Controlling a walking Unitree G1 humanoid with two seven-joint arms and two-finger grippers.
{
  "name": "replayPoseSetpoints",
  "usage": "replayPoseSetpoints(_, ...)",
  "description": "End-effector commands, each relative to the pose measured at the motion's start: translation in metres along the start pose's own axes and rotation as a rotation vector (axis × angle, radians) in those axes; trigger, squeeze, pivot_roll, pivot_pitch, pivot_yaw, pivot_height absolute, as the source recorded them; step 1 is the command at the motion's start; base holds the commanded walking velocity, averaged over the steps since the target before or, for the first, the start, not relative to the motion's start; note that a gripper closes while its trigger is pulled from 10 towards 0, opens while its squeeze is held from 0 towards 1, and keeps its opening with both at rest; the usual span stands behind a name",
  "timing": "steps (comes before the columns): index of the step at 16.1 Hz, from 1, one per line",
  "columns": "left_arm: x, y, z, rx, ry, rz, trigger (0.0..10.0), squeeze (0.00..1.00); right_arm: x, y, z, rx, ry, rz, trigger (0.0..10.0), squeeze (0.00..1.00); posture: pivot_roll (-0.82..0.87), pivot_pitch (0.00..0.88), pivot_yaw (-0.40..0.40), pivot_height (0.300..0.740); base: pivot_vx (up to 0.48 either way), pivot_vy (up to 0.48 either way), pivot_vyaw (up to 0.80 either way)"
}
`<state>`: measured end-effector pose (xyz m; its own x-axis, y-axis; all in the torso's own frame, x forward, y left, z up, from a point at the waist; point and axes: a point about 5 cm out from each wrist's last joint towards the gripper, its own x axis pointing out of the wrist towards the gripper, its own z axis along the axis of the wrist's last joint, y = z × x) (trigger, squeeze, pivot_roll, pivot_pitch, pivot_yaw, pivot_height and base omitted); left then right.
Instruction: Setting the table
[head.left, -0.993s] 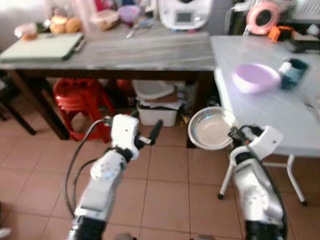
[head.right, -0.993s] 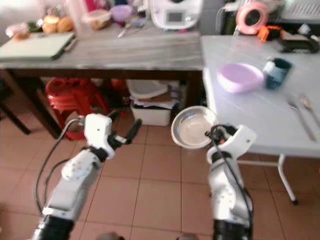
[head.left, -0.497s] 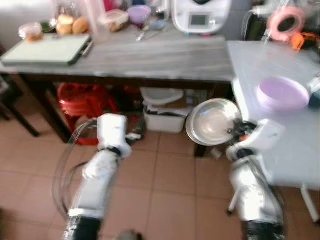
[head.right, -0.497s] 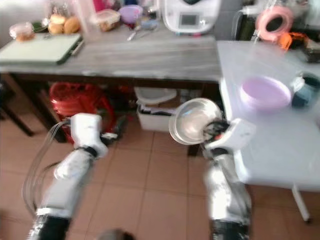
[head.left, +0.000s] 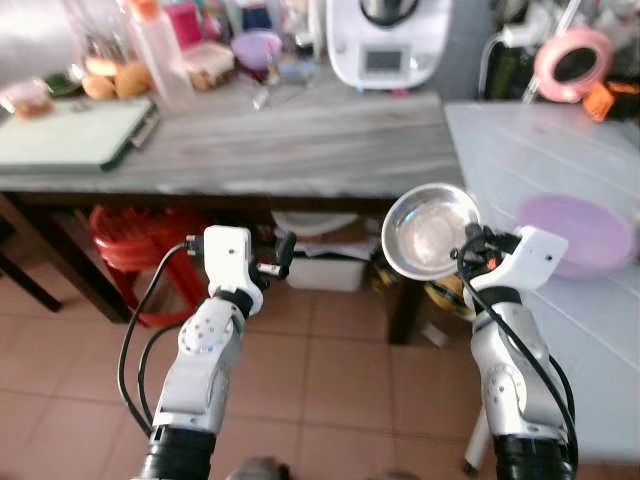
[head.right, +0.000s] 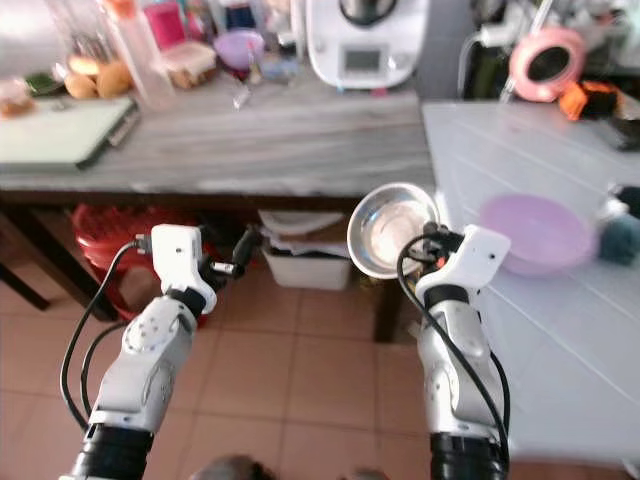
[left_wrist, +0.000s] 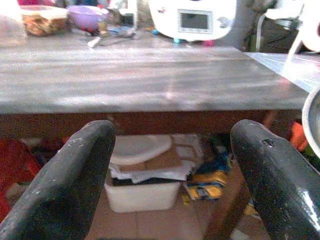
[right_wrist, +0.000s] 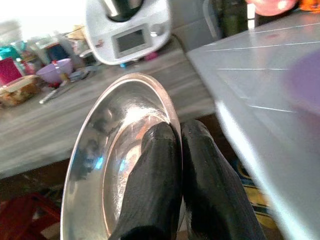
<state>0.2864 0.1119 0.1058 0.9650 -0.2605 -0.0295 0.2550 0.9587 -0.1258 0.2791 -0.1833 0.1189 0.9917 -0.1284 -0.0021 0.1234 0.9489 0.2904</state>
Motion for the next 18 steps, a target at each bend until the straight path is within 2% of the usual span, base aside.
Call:
replayPoseSetpoints(1, 0.000, 0.007, 0.001, 0.004, 0.009, 0.021, 10.0, 0.00, 0.001, 0.011, 0.005, -0.002, -0.028, 0.036, 10.0, 0.00, -0.06, 0.000, 0.058, 0.740, 0.240, 0.416, 0.00)
replayPoseSetpoints(10, 0.002, 0.002, 0.002, 0.028, 0.004, -0.008, 10.0, 0.00, 0.003, 0.016, 0.007, -0.036, -0.053, 0.060, 10.0, 0.00, -0.06, 0.000, 0.060, 0.740, 0.000, 0.442, 0.00)
replayPoseSetpoints(15, 0.001, -0.005, 0.003, 0.056, -0.012, -0.050, 10.0, 0.00, 0.010, 0.011, 0.023, -0.063, -0.111, 0.049, 10.0, 0.00, -0.06, 0.000, 0.063, 0.740, 0.441, 0.076, 0.00)
replayPoseSetpoints(18, 0.000, -0.007, 0.003, 0.061, -0.020, -0.069, 10.0, 0.00, 0.010, 0.007, 0.023, -0.073, -0.112, 0.032, 10.0, 0.00, -0.06, 0.000, 0.062, 0.740, 0.480, 0.000, 0.00)
